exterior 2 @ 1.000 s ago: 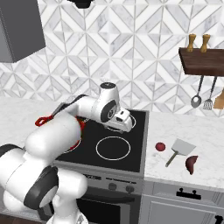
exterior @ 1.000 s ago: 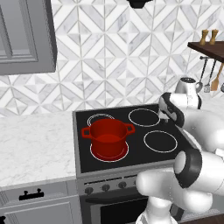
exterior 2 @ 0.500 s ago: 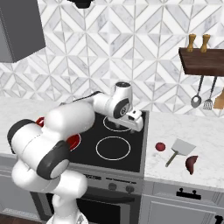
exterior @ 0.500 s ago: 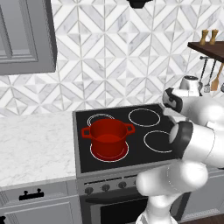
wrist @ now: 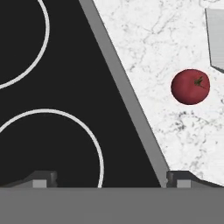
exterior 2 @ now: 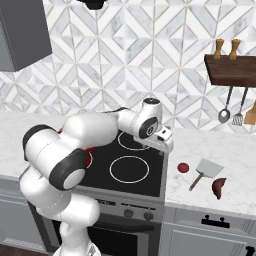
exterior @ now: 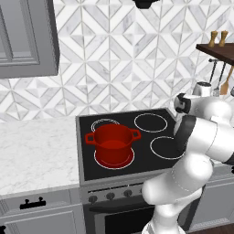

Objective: Put the potato and tomato in the pot. Retrieve the spatula and lightly stir the vegetables in the pot.

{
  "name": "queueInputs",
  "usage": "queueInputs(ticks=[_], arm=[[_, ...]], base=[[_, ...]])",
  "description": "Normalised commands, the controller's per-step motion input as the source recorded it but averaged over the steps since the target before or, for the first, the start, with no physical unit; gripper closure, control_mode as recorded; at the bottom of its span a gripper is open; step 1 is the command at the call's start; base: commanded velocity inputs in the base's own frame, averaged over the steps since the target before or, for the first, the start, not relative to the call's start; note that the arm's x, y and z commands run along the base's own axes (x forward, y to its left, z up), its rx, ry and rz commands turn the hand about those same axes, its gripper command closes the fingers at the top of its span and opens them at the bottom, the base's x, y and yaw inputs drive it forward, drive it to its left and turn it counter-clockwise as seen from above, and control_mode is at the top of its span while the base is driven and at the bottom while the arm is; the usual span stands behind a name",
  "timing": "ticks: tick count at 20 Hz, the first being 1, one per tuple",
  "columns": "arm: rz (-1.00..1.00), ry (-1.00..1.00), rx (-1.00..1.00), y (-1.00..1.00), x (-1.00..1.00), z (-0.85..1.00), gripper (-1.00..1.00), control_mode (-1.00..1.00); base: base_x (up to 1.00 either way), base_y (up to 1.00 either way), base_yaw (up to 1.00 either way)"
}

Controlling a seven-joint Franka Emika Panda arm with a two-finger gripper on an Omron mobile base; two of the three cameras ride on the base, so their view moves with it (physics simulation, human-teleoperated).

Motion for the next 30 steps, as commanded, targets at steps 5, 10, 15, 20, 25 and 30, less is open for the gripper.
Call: queueInputs(ticks=[5,10,15,20,25,30], arm=[[-0.03,0.02,0.06,-0.75,0.08,-0.16,-1.0,-1.0],[-0.04,0.0,0.05,-0.54,0.0,-0.17,-1.0,-1.0],[-0.04,0.0,0.01,-0.23,0.0,-0.15,-1.0,-1.0],[-0.04,0.0,0.0,-0.31,0.0,-0.09,-1.0,-1.0],[-0.03,0.0,0.0,-0.22,0.08,-0.19,-1.0,-1.0],[-0.04,0.0,0.0,-0.05,0.2,-0.24,-1.0,-1.0]], base=[[0.0,0.0,0.0],[0.0,0.0,0.0],[0.0,0.0,0.0],[0.0,0.0,0.0],[0.0,0.0,0.0],[0.0,0.0,0.0]])
